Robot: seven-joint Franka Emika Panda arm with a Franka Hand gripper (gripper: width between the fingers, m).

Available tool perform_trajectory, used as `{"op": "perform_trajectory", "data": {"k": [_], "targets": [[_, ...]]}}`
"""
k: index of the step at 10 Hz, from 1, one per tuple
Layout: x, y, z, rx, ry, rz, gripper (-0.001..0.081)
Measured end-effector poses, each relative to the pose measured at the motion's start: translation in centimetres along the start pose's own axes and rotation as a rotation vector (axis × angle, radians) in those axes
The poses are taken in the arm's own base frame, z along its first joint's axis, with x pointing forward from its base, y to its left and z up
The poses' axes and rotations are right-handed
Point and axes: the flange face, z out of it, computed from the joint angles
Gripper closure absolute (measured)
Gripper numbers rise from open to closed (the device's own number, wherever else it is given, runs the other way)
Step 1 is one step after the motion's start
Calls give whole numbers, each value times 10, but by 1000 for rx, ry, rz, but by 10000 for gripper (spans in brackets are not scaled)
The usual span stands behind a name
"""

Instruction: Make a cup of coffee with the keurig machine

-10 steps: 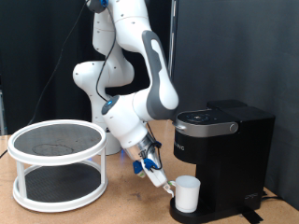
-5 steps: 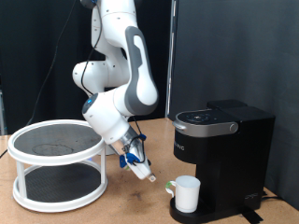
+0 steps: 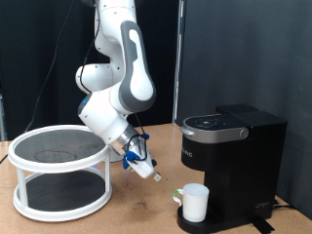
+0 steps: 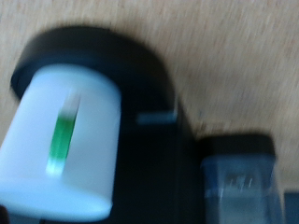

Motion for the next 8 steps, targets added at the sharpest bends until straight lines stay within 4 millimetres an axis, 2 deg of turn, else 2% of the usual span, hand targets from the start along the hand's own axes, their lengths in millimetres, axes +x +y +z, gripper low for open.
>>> {"op": "perform_trajectory", "data": {"k": [3, 8], "targets": [[-25, 15, -28, -38, -114, -9, 72], [-61, 45, -70, -88, -180, -4, 72]]}}
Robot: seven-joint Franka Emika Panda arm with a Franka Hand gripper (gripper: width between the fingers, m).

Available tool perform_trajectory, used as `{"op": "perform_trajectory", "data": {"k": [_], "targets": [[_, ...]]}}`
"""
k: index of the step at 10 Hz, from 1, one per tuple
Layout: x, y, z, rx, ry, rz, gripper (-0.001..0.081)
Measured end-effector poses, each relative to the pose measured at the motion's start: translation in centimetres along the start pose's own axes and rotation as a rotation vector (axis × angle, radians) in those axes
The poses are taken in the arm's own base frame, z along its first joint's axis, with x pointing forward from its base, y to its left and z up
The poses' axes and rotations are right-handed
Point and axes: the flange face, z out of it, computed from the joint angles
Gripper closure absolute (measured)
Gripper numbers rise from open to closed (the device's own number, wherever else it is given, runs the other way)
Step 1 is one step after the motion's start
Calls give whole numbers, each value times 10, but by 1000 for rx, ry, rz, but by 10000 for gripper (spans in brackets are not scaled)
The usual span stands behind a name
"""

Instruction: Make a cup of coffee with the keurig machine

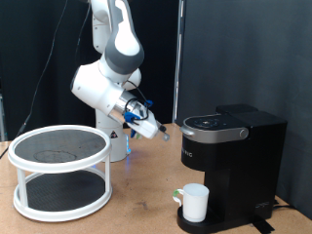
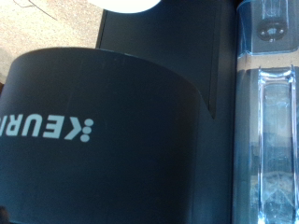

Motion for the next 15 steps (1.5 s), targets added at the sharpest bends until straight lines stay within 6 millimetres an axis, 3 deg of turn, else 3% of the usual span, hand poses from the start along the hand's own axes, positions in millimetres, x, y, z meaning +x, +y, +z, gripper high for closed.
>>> {"op": "perform_trajectory", "data": {"k": [3, 7, 10, 13, 15], "targets": [[-7, 5, 0, -30, -38, -20, 72], [-50, 40, -21, -111, -156, -34, 72], [-73, 72, -40, -177, -108, -5, 72], [-89, 99, -59, -209, -69, -4, 72], [-89, 103, -63, -215, -63, -2, 72]]}}
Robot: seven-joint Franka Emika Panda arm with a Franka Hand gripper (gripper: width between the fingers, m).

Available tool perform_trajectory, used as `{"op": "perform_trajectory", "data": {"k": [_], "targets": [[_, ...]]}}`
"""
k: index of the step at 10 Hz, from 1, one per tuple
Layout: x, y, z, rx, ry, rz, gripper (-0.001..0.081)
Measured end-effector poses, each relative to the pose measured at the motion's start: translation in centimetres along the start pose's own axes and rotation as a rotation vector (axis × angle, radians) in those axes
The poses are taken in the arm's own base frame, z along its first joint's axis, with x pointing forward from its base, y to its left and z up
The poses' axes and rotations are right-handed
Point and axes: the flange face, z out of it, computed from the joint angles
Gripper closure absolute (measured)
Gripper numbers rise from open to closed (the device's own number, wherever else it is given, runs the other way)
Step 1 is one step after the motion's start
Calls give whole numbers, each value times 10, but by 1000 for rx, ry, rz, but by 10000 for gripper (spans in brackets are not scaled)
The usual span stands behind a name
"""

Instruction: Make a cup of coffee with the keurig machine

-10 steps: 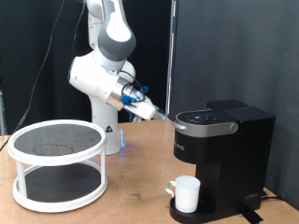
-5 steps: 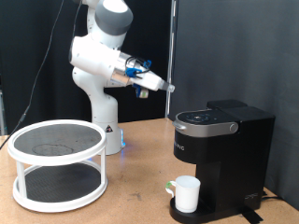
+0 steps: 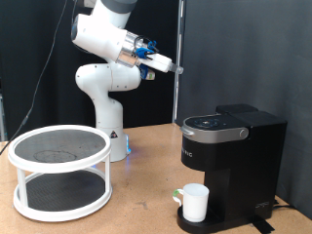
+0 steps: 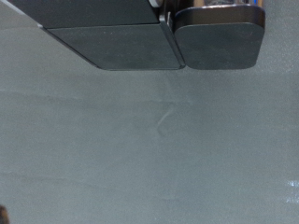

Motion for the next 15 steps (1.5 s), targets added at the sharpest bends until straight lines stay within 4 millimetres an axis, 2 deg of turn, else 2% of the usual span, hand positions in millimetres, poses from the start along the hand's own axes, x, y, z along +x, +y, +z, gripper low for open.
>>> {"op": "perform_trajectory", "data": {"k": [1, 3, 6, 7, 8, 9, 11, 13, 15], "targets": [[-5, 1, 0, 8, -6, -24, 72], [-29, 9, 2, 74, 83, -108, 72], [-65, 24, 16, 201, 444, -166, 72], [-77, 26, 21, 215, 507, -142, 72], [-85, 17, 26, 206, 548, -111, 72], [-85, 17, 25, 209, 543, -131, 72], [-91, 18, 28, 319, 680, -218, 72], [-108, 26, 41, 445, 866, -249, 72], [-130, 25, 54, 515, 878, -244, 72]]}}
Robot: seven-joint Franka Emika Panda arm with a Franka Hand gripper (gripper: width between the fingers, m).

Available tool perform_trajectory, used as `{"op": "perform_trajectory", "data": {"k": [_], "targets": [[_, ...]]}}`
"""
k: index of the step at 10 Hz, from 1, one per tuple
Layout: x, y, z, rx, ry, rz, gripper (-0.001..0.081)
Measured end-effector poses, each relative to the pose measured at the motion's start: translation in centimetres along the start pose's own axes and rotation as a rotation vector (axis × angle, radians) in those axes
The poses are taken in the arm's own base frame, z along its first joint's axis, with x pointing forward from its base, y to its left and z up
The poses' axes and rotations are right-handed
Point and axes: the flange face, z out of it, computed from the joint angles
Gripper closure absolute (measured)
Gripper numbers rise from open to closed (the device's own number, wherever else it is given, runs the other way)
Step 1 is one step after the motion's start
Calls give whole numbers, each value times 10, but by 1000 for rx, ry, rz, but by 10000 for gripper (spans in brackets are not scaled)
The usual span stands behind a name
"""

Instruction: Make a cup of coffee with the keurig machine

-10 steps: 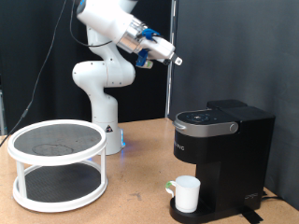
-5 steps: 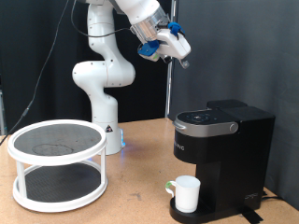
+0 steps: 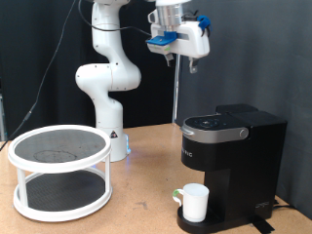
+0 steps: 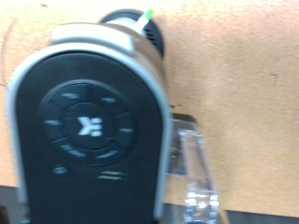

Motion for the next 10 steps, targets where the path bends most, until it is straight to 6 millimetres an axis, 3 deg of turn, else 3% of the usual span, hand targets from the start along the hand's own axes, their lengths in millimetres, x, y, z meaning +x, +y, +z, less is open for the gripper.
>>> {"op": "perform_trajectory", "data": {"k": [4, 10], "targets": [[-31, -10, 7, 44, -38, -12, 72], [-46, -17, 65, -9, 24, -30, 72]]}}
